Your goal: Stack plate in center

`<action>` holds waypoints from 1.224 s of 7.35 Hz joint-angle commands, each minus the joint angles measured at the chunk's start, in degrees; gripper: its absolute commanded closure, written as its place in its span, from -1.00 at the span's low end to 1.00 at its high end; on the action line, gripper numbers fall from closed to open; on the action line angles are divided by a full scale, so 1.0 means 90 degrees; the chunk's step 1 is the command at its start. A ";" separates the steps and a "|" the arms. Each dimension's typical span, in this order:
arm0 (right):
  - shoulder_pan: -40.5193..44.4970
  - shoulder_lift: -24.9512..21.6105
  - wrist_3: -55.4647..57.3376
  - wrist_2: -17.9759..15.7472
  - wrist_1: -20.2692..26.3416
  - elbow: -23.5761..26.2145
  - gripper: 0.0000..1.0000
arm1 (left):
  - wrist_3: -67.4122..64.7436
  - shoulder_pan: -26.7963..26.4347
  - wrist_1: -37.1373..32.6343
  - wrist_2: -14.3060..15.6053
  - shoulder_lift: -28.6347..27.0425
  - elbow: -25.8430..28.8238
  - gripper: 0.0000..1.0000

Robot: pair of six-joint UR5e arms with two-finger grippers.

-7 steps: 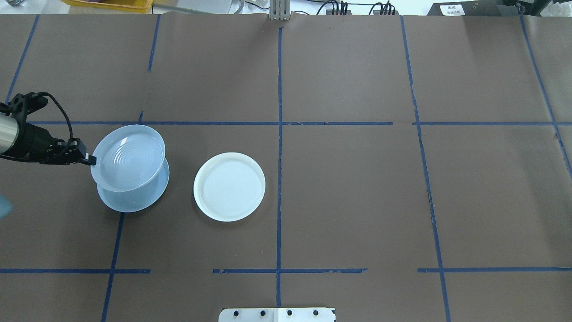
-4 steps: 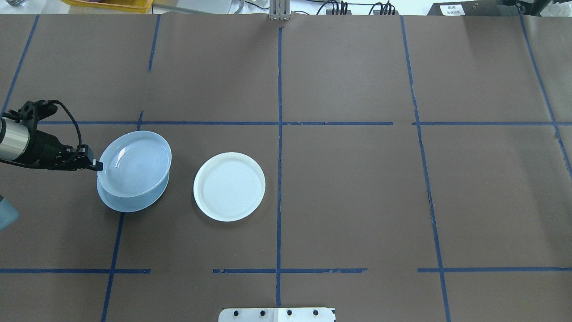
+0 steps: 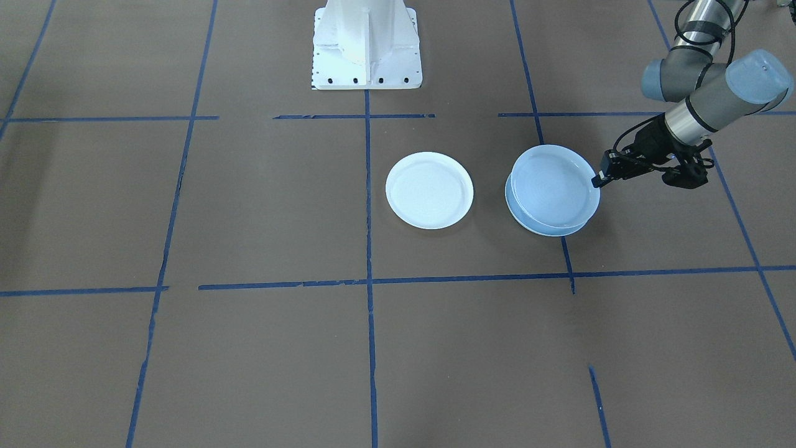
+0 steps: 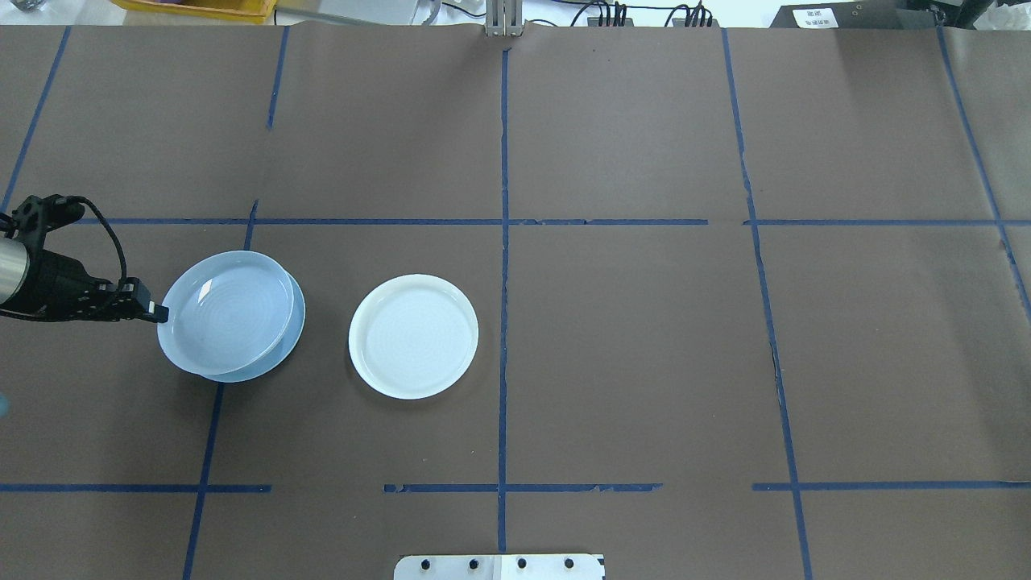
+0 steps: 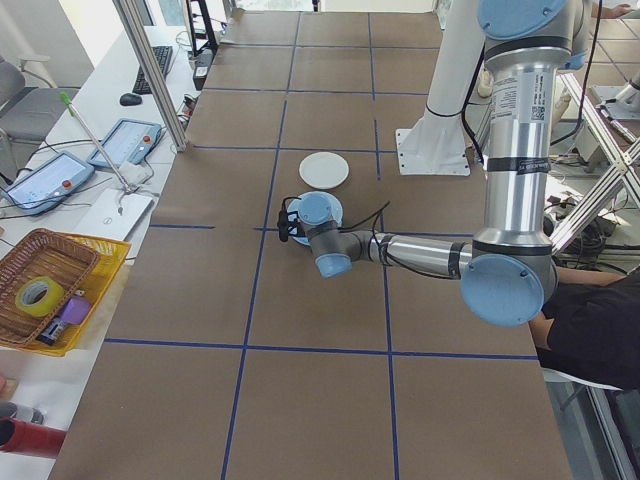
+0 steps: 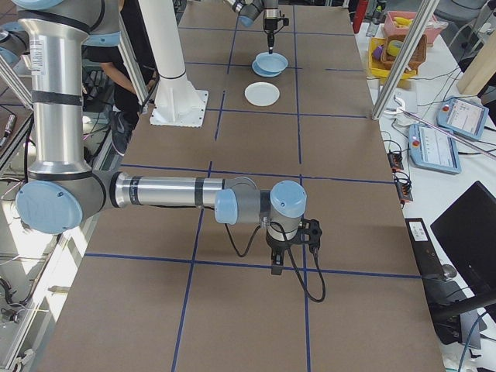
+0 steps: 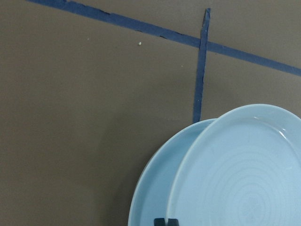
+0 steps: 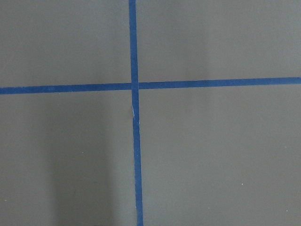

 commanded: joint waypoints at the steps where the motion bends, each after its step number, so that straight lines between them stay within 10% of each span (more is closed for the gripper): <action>1: 0.0000 0.0000 0.0002 0.0009 0.0000 0.0000 -1.00 | 0.0018 0.0034 -0.0005 0.0009 0.0045 -0.0037 -0.99; 6: 0.0000 0.0000 0.0002 0.0000 0.0000 0.0000 -1.00 | -0.0041 0.0034 0.1667 -0.0528 -0.0382 -0.1127 -1.00; 9: 0.0000 0.0000 0.0002 0.0009 0.0000 0.0000 -1.00 | -0.0380 0.1006 0.3739 0.0901 -0.1688 -0.1639 -1.00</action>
